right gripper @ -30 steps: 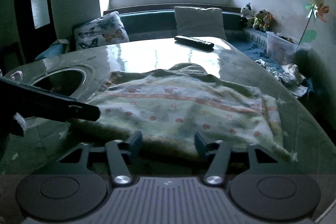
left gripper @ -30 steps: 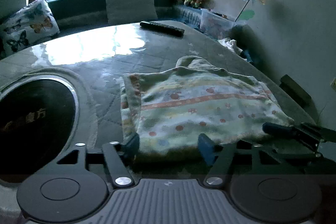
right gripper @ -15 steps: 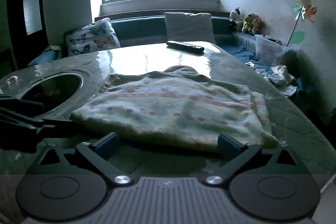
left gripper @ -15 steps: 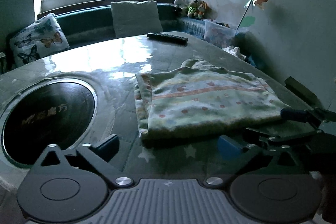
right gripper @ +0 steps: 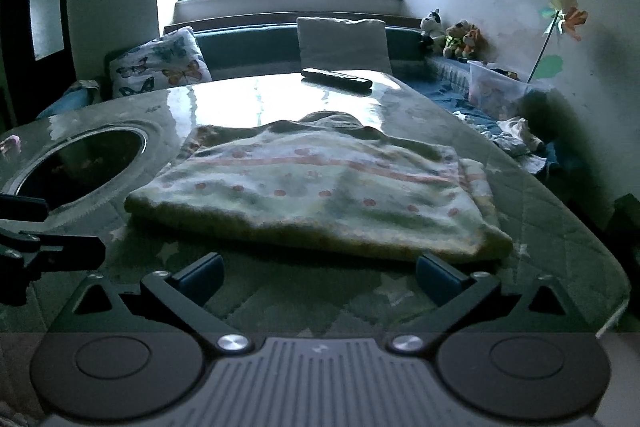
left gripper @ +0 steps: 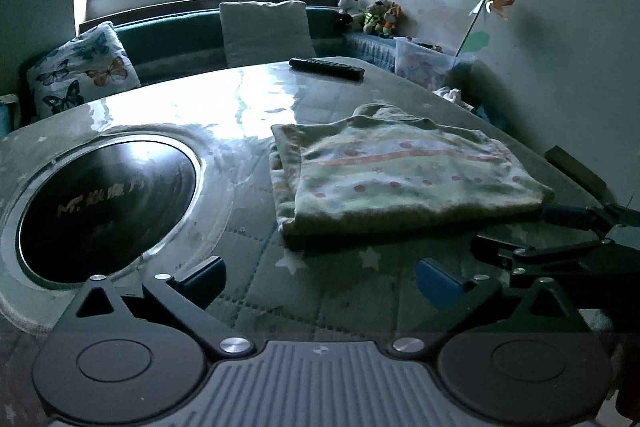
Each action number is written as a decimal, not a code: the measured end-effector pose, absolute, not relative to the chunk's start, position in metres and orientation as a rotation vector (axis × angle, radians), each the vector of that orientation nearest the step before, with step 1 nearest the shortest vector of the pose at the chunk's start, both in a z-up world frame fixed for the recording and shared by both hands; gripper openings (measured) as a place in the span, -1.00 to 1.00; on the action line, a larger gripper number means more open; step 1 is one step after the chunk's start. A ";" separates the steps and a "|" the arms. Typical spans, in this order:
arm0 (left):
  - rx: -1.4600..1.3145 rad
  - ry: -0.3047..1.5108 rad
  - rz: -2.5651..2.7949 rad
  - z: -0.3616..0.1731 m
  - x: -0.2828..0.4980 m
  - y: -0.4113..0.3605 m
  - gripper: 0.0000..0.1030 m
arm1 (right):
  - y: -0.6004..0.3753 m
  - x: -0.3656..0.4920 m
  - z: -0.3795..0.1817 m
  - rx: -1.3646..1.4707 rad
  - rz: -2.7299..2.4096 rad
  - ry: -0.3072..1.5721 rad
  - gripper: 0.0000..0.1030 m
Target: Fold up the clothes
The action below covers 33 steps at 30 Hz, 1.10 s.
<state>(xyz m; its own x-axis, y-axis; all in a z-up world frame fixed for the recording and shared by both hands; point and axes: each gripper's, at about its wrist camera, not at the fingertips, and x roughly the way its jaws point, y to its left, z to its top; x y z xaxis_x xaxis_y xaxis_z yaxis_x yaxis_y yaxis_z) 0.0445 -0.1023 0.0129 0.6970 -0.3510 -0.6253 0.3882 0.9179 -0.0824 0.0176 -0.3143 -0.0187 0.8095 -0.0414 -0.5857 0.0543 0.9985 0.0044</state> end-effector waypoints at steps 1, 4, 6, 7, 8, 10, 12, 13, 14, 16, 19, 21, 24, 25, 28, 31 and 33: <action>0.055 0.685 -0.416 0.014 0.044 -0.101 1.00 | -0.314 0.017 -0.019 0.020 -0.054 0.627 1.00; 0.052 0.684 -0.421 0.014 0.040 -0.100 1.00 | -0.312 0.014 -0.020 0.016 -0.064 0.630 1.00; 0.054 0.684 -0.420 0.014 0.038 -0.099 1.00 | -0.310 0.012 -0.020 0.019 -0.069 0.631 1.00; 0.055 0.684 -0.419 0.014 0.037 -0.099 1.00 | -0.310 0.012 -0.020 0.019 -0.070 0.632 1.00; 0.055 0.684 -0.418 0.014 0.037 -0.099 1.00 | -0.311 0.011 -0.021 0.019 -0.071 0.633 1.00; 0.056 0.685 -0.417 0.014 0.035 -0.098 1.00 | -0.310 0.010 -0.021 0.018 -0.074 0.634 1.00; 0.060 0.684 -0.415 0.014 0.034 -0.098 1.00 | -0.309 0.010 -0.021 0.018 -0.078 0.635 1.00; 0.063 0.684 -0.414 0.013 0.033 -0.098 1.00 | -0.308 0.009 -0.021 0.017 -0.079 0.636 1.00; 0.065 0.684 -0.413 0.013 0.032 -0.098 1.00 | -0.308 0.009 -0.021 0.017 -0.079 0.636 1.00; 0.066 0.685 -0.415 0.012 0.031 -0.098 1.00 | -0.307 0.009 -0.021 0.018 -0.081 0.636 1.00; 0.071 0.685 -0.418 0.013 0.030 -0.099 1.00 | -0.306 0.008 -0.022 0.020 -0.084 0.637 1.00; 0.073 0.684 -0.422 0.013 0.029 -0.100 1.00 | -0.306 0.007 -0.022 0.021 -0.086 0.637 1.00; 0.080 0.685 -0.428 0.013 0.028 -0.103 1.00 | -0.309 0.007 -0.022 0.025 -0.088 0.637 1.00; 0.082 0.686 -0.429 0.012 0.028 -0.104 1.00 | -0.308 0.006 -0.023 0.026 -0.088 0.637 1.00; 0.085 0.690 -0.432 0.012 0.027 -0.106 1.00 | -0.308 0.006 -0.023 0.029 -0.088 0.638 1.00; 0.089 0.691 -0.436 0.011 0.026 -0.108 1.00 | -0.308 0.005 -0.024 0.032 -0.088 0.638 1.00; 0.092 0.693 -0.440 0.011 0.025 -0.109 1.00 | -0.308 0.005 -0.024 0.034 -0.089 0.638 1.00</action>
<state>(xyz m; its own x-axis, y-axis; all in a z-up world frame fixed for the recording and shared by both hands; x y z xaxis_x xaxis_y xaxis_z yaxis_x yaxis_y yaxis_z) 0.0251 -0.1094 0.0105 0.6822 -0.3613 -0.6357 0.4215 0.9047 -0.0619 0.0046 -0.3082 -0.0238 0.7997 -0.0724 -0.5960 0.0935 0.9956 0.0045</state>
